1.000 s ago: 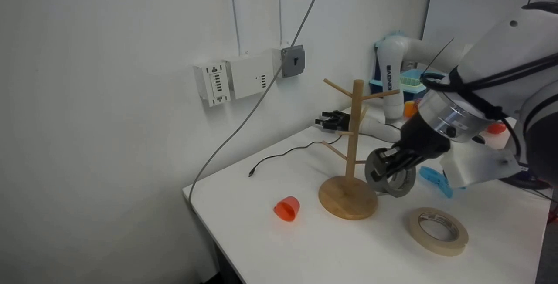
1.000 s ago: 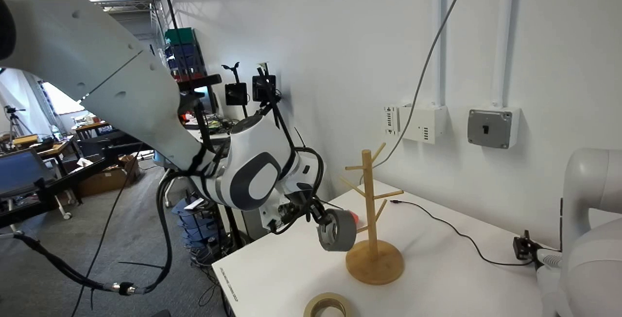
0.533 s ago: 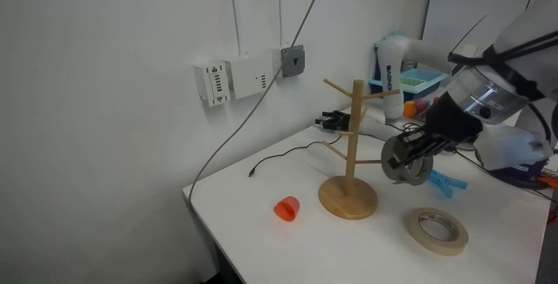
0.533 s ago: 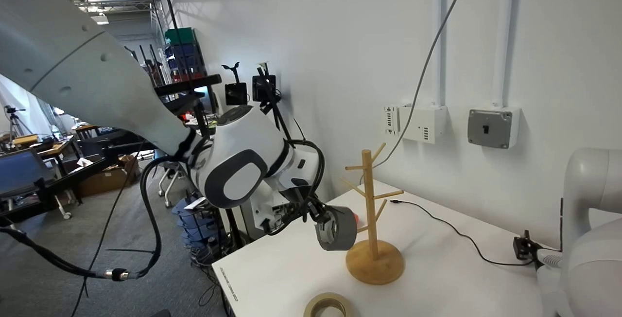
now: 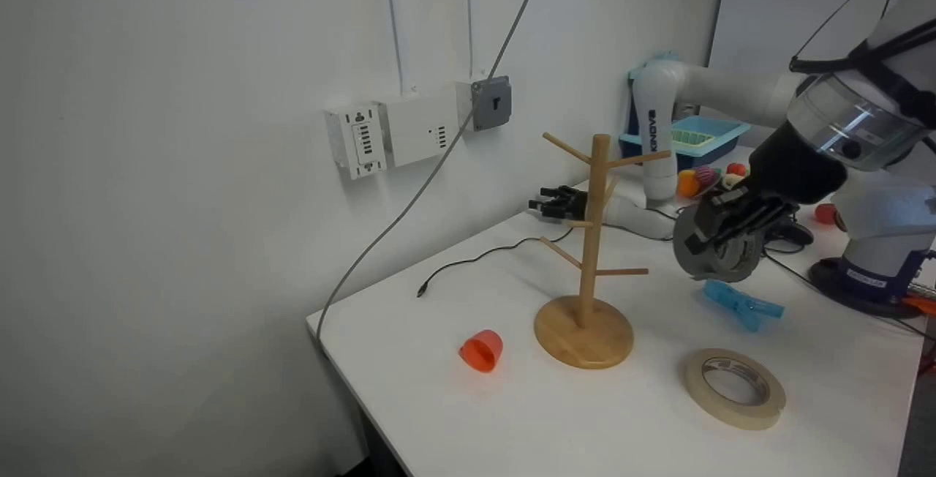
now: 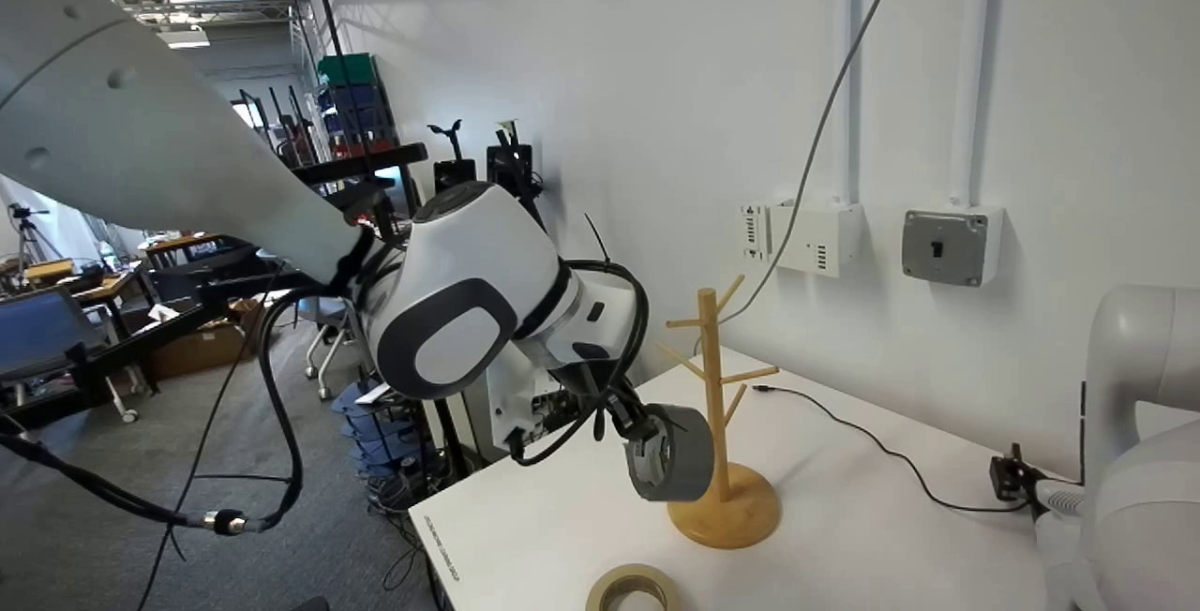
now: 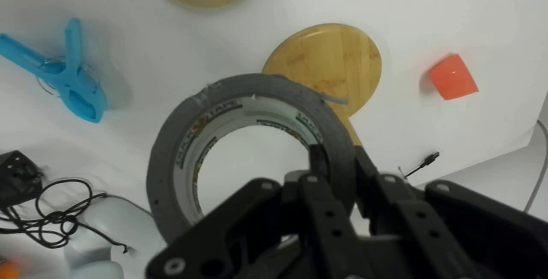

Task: Remove the peg and gray tape one at a time from the wooden holder and put them on the table

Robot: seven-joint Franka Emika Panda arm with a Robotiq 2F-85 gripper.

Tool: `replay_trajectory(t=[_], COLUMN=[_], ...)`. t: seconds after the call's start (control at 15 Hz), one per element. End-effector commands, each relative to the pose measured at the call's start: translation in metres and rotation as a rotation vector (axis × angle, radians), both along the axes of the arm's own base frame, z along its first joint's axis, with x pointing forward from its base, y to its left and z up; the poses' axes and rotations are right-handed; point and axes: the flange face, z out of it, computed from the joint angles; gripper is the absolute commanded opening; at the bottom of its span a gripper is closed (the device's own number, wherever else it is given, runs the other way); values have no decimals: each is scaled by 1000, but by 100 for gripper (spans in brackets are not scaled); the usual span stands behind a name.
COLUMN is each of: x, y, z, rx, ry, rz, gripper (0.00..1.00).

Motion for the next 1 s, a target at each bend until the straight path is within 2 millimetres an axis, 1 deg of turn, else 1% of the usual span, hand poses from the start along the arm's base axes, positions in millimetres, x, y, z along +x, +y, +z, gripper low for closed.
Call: replay_trajectory(t=[0.0, 0.2, 0.47, 0.67, 0.93], x=[-2, 10, 27, 42, 64], y=[-29, -55, -82, -96, -103], z=[9, -5, -24, -42, -67], rx=[9, 13, 15, 29, 103], ry=[31, 46, 62, 91, 183], rz=[-42, -109, -175, -215, -284], gripper=[5, 5, 5, 5, 5])
